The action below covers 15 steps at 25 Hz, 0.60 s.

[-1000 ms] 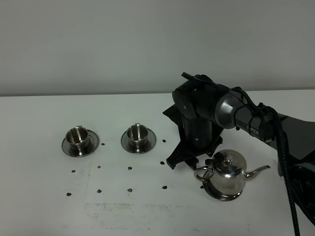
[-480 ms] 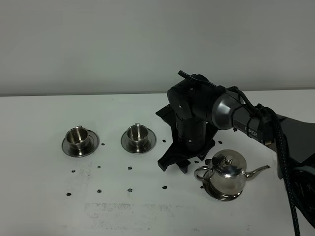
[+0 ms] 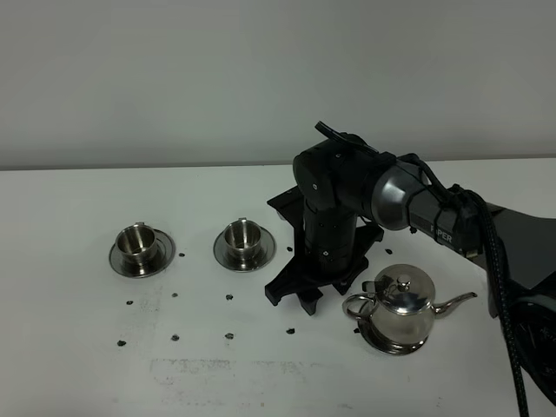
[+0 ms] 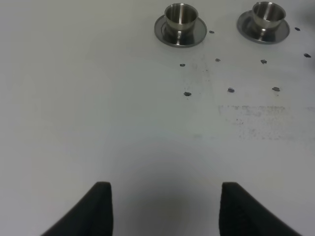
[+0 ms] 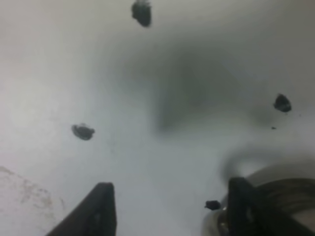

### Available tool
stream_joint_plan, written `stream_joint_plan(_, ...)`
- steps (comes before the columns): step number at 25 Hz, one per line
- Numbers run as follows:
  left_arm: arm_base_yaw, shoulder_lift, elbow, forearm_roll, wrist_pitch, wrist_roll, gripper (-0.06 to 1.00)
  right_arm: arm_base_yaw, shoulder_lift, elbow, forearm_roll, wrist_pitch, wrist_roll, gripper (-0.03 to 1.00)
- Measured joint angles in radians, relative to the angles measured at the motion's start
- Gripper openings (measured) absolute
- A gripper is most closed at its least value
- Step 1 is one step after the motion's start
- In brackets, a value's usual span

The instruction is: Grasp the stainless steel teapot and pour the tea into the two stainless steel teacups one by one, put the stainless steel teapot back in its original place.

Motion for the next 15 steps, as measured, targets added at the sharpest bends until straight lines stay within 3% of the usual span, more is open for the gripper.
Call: stream_joint_plan(15, 0.000, 0.000, 0.000, 0.000, 0.000, 0.000, 0.54, 0.002, 0.000, 0.000, -0.003, 0.001, 0.023, 0.51)
